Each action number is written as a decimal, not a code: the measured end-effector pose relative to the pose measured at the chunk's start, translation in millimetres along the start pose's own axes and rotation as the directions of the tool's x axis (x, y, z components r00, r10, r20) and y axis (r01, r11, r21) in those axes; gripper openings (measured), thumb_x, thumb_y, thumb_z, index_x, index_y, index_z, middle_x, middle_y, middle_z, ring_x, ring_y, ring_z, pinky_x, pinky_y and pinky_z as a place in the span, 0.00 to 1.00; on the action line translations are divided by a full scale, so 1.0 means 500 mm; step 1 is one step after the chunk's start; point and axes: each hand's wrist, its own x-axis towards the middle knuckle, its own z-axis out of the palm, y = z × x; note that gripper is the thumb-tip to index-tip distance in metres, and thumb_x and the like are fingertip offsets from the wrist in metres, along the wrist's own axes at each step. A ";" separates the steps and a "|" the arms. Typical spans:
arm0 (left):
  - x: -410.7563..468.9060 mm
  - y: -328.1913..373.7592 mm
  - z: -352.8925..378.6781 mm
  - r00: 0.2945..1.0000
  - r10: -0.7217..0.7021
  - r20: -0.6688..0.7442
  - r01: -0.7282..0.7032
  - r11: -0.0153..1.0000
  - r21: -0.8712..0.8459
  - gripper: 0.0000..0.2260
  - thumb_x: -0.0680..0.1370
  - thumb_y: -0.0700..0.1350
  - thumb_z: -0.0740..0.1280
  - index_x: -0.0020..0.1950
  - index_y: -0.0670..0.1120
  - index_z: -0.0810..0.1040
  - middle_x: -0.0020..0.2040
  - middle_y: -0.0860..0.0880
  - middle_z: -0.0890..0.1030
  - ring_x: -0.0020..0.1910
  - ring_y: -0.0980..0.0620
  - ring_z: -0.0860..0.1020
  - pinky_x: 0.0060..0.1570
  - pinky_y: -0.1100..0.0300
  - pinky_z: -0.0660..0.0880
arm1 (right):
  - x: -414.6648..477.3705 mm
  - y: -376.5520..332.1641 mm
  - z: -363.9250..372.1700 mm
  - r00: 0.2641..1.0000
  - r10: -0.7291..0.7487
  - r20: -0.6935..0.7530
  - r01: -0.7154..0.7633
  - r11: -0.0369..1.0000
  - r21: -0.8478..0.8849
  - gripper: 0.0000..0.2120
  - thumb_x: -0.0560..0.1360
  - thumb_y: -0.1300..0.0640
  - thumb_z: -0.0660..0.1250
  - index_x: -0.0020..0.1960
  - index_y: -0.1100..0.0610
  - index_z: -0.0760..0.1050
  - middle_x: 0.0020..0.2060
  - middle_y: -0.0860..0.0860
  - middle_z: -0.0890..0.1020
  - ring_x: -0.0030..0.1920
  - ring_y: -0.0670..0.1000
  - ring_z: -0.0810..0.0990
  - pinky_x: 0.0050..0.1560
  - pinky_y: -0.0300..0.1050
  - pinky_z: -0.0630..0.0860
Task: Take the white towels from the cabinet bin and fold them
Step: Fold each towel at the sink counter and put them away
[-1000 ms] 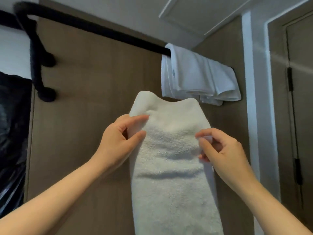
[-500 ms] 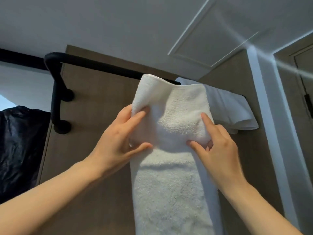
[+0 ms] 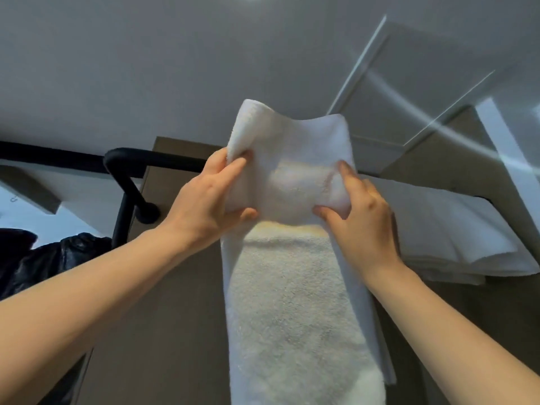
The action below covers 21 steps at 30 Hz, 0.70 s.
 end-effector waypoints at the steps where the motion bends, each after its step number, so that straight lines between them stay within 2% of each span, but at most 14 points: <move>1: 0.017 -0.004 -0.001 1.000 -0.018 0.019 0.018 1.000 0.022 0.40 0.66 0.61 0.70 0.75 0.49 0.63 0.74 0.49 0.62 0.62 0.42 0.73 0.56 0.47 0.75 | 0.018 0.006 0.009 1.000 0.002 0.000 -0.002 1.000 0.006 0.37 0.73 0.50 0.73 0.77 0.52 0.62 0.63 0.57 0.75 0.61 0.60 0.75 0.57 0.51 0.72; 3: 0.051 -0.010 -0.003 0.999 -0.037 0.034 0.034 0.996 0.080 0.42 0.68 0.64 0.71 0.77 0.50 0.61 0.74 0.47 0.62 0.62 0.41 0.73 0.56 0.49 0.74 | 0.054 0.017 0.025 1.000 0.009 0.003 -0.009 1.000 0.027 0.37 0.73 0.50 0.73 0.77 0.52 0.61 0.65 0.59 0.74 0.64 0.60 0.73 0.60 0.50 0.70; 6: 0.094 -0.018 -0.007 0.998 -0.054 0.039 0.047 0.985 0.164 0.44 0.65 0.71 0.65 0.76 0.51 0.60 0.69 0.47 0.66 0.60 0.41 0.74 0.53 0.50 0.73 | 0.100 0.024 0.049 1.000 0.017 0.024 -0.018 0.999 0.046 0.37 0.73 0.48 0.73 0.77 0.51 0.61 0.68 0.57 0.72 0.66 0.58 0.72 0.61 0.47 0.68; 8: 0.121 -0.024 -0.006 0.996 -0.083 0.026 0.074 0.970 0.231 0.41 0.68 0.72 0.63 0.75 0.53 0.61 0.66 0.48 0.67 0.59 0.42 0.73 0.50 0.51 0.71 | 0.130 0.026 0.064 0.998 0.031 0.048 -0.034 0.998 0.054 0.37 0.74 0.47 0.72 0.77 0.50 0.60 0.69 0.57 0.71 0.68 0.58 0.70 0.63 0.47 0.67; 11: 0.156 -0.036 0.009 0.988 -0.149 0.035 0.132 0.943 0.305 0.31 0.75 0.67 0.59 0.73 0.53 0.62 0.68 0.47 0.66 0.64 0.42 0.69 0.58 0.50 0.67 | 0.162 0.027 0.088 0.995 0.019 0.096 -0.023 0.998 0.050 0.37 0.73 0.46 0.72 0.77 0.51 0.60 0.70 0.57 0.70 0.69 0.57 0.69 0.64 0.45 0.65; 13: 0.172 -0.048 0.026 0.979 -0.190 0.077 0.156 0.933 0.324 0.29 0.77 0.66 0.54 0.73 0.51 0.62 0.69 0.46 0.66 0.65 0.42 0.68 0.62 0.50 0.65 | 0.176 0.033 0.105 0.992 0.041 0.123 -0.047 0.998 0.050 0.37 0.72 0.46 0.73 0.76 0.52 0.62 0.70 0.56 0.71 0.70 0.56 0.69 0.64 0.44 0.66; 16: 0.183 -0.069 0.061 0.964 -0.241 0.114 0.193 0.926 0.325 0.27 0.78 0.67 0.49 0.69 0.51 0.66 0.66 0.46 0.68 0.59 0.41 0.73 0.56 0.49 0.68 | 0.190 0.049 0.122 0.981 0.119 0.155 -0.142 0.979 0.146 0.36 0.70 0.48 0.76 0.74 0.55 0.67 0.70 0.55 0.73 0.70 0.55 0.70 0.65 0.43 0.66; 19: 0.187 -0.082 0.080 0.970 -0.240 0.046 0.207 0.906 0.371 0.27 0.78 0.67 0.46 0.62 0.52 0.73 0.62 0.48 0.71 0.55 0.41 0.76 0.49 0.52 0.65 | 0.192 0.064 0.130 0.980 0.123 0.157 -0.148 0.976 0.162 0.35 0.70 0.47 0.75 0.73 0.56 0.68 0.69 0.57 0.73 0.69 0.56 0.70 0.66 0.43 0.65; 21: 0.190 -0.083 0.082 0.972 -0.234 0.018 0.206 0.888 0.412 0.28 0.78 0.66 0.45 0.57 0.50 0.77 0.61 0.48 0.72 0.54 0.41 0.76 0.46 0.53 0.64 | 0.183 0.070 0.133 0.989 0.113 0.098 -0.126 0.982 0.142 0.33 0.70 0.47 0.76 0.72 0.54 0.70 0.66 0.57 0.71 0.66 0.56 0.71 0.62 0.40 0.64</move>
